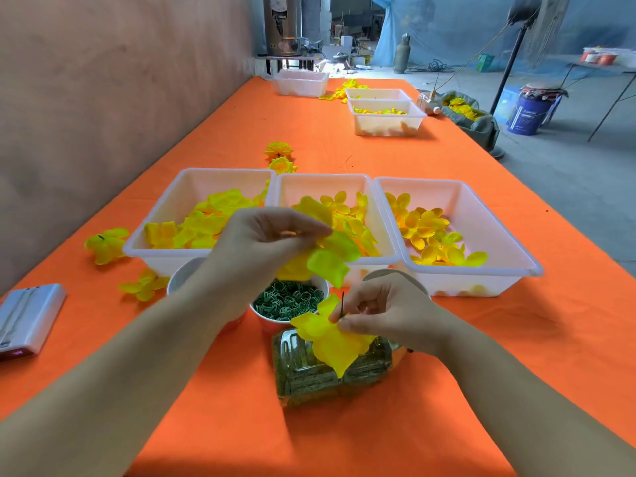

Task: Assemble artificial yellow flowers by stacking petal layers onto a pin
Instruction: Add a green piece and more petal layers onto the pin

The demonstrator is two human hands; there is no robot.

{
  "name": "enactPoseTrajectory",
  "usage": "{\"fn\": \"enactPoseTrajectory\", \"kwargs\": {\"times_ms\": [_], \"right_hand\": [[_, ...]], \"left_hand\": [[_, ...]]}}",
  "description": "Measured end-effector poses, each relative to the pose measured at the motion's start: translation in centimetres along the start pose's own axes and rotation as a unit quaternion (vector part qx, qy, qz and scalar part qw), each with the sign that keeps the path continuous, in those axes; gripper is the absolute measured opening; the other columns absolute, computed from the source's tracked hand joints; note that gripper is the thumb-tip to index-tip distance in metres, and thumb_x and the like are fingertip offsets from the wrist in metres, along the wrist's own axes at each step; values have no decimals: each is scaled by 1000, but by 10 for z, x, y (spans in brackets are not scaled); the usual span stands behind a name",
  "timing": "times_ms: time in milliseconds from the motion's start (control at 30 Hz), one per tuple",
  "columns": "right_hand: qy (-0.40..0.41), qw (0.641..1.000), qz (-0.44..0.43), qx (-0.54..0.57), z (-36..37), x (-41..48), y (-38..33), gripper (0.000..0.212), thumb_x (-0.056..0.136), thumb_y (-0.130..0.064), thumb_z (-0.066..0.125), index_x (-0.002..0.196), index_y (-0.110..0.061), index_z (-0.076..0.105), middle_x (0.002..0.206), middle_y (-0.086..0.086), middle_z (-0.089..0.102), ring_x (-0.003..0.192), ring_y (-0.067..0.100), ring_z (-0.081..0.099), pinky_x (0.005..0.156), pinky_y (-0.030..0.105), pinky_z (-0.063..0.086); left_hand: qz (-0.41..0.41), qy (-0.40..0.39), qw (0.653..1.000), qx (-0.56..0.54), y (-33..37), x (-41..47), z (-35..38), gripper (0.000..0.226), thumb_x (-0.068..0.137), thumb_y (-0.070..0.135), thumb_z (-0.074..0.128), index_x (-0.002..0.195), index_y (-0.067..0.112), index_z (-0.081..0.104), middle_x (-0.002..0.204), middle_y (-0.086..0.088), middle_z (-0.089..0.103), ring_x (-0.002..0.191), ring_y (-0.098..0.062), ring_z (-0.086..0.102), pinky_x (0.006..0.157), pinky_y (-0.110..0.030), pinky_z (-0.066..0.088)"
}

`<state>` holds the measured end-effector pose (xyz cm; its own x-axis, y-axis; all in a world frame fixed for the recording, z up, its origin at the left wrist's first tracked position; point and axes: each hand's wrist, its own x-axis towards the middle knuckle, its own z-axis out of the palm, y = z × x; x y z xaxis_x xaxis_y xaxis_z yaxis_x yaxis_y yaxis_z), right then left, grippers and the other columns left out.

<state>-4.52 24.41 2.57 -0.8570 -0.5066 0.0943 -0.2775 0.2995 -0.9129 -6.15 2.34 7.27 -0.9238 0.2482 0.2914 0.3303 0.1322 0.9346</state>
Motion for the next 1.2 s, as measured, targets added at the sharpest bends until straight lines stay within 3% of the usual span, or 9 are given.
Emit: {"fn": "enactPoseTrajectory", "kwargs": {"times_ms": [100, 200, 333, 433, 500, 667, 900, 1133, 1200], "right_hand": [[-8, 1000, 5, 25, 2, 0, 0, 9, 77, -24, 80, 86, -23, 79, 85, 24, 66, 77, 18, 55, 71, 40, 45], [0, 1000, -9, 16, 1, -2, -1, 11, 78, -28, 76, 88, -22, 73, 79, 6, 67, 74, 10, 55, 66, 26, 45], [37, 996, -7, -76, -4, -2, 3, 21, 70, -42, 71, 64, -24, 62, 63, -6, 50, 61, 7, 39, 53, 24, 32], [24, 998, -12, -57, -4, -2, 1, 15, 77, -28, 71, 65, -31, 64, 60, -13, 52, 56, 0, 41, 51, 14, 32], [13, 999, -30, -38, -3, -3, -2, 30, 81, -18, 70, 63, -42, 65, 57, -19, 55, 53, -5, 44, 50, 6, 33], [-22, 998, -26, 55, 0, -2, -5, 33, 83, -3, 73, 79, -36, 74, 72, -16, 67, 67, -2, 59, 62, 15, 47], [-26, 998, -32, 54, -2, -1, -7, 60, 84, 13, 67, 63, -43, 70, 60, -24, 59, 57, -10, 52, 57, 4, 39], [28, 999, -18, 21, 1, -1, -1, 46, 74, 0, 74, 47, -35, 58, 50, -17, 50, 47, -5, 41, 49, 5, 31], [27, 999, -30, 22, 1, -2, -4, 39, 72, -8, 73, 49, -36, 59, 52, -18, 52, 49, -6, 43, 50, 5, 32]], "left_hand": [[-37, -21, 998, -46, 8, -19, 17, 15, 74, 21, 80, 88, 27, 81, 80, 1, 77, 72, -9, 71, 65, -22, 54], [-85, -23, 996, -30, 11, -28, 28, 18, 72, 16, 86, 87, 23, 81, 81, -18, 75, 75, -35, 72, 72, -40, 55], [-112, -20, 993, -21, 10, -32, 34, 12, 77, 4, 81, 80, 16, 80, 74, -14, 74, 63, -16, 65, 59, -26, 48], [-116, -19, 993, -30, 10, -34, 35, 9, 74, 11, 85, 78, 18, 80, 80, -20, 73, 70, -19, 65, 64, -30, 48], [-107, -18, 994, -14, 9, -34, 34, 14, 69, 22, 89, 79, 20, 81, 83, -22, 74, 74, -23, 65, 69, -35, 49], [-94, -11, 995, -9, 6, -33, 28, 20, 63, 35, 84, 79, 25, 82, 78, -9, 76, 71, -15, 68, 67, -33, 50], [-75, -68, 993, 58, -2, -31, 25, 10, 77, 14, 85, 83, 20, 81, 81, 2, 77, 80, -7, 72, 72, -22, 54], [-120, -161, 977, 77, -1, -17, 15, 11, 78, 10, 83, 83, 19, 82, 74, 5, 71, 67, -8, 61, 64, -22, 46], [-124, -161, 974, 97, -1, -15, 17, 10, 78, 10, 84, 83, 18, 81, 74, -5, 66, 59, -9, 54, 60, -23, 42]]}}
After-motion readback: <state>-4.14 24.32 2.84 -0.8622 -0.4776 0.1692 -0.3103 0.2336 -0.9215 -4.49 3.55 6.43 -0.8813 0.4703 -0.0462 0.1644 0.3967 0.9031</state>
